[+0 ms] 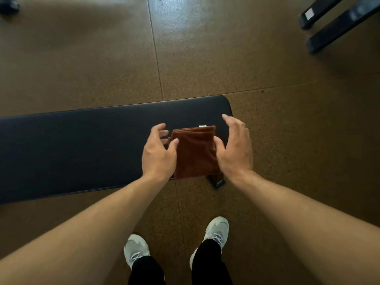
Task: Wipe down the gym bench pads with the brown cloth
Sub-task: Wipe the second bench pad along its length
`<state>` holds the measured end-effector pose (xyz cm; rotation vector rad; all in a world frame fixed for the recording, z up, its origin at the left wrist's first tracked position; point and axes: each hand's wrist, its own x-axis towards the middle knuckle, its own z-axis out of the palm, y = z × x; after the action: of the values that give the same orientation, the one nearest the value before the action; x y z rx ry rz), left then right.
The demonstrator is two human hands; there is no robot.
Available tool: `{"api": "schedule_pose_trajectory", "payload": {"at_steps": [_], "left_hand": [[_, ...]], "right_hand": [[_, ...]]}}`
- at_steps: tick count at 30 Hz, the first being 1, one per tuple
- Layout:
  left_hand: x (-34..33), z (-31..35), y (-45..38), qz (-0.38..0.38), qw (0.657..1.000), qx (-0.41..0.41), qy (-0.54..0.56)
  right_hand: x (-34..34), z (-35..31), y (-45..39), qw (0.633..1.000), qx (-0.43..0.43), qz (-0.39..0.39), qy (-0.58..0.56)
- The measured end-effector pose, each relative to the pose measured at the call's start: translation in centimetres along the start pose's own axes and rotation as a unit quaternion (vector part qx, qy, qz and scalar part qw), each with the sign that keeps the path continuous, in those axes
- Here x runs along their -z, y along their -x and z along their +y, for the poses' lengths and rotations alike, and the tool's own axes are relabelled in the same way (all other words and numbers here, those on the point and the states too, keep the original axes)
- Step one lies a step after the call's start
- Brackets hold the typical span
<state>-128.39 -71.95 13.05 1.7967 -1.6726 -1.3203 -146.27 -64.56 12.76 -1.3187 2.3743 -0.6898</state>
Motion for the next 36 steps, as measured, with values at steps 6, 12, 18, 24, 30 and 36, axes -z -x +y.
{"api": "schedule_pose_trajectory", "payload": {"at_steps": [6, 12, 18, 24, 30, 36], "left_hand": [[1.1, -3.2, 2.0, -0.07, 0.981, -0.095, -0.152], [4.0, -7.0, -0.2, -0.23, 0.863, -0.237, -0.381], [-3.0, -3.8, -4.1, -0.153, 0.896, -0.241, -0.34], [-11.5, 2.5, -8.4, -0.132, 0.903, -0.226, -0.342], [-13.7, 2.6, -7.1, -0.112, 0.888, -0.22, -0.388], [-12.6, 0.2, -3.3, -0.167, 0.847, -0.292, -0.412]], "right_hand": [[-5.7, -2.9, 2.7, 0.986, -0.084, -0.146, -0.018], [-11.3, -2.4, 3.0, 0.968, -0.032, -0.174, 0.175], [-9.1, 2.0, -3.5, 0.962, 0.031, -0.165, 0.216], [-3.9, 7.7, -13.7, 0.957, 0.037, -0.258, 0.126], [-3.5, 8.6, -13.0, 0.968, 0.008, -0.251, -0.011], [-3.9, 11.1, -4.8, 0.984, 0.036, -0.177, 0.004]]}}
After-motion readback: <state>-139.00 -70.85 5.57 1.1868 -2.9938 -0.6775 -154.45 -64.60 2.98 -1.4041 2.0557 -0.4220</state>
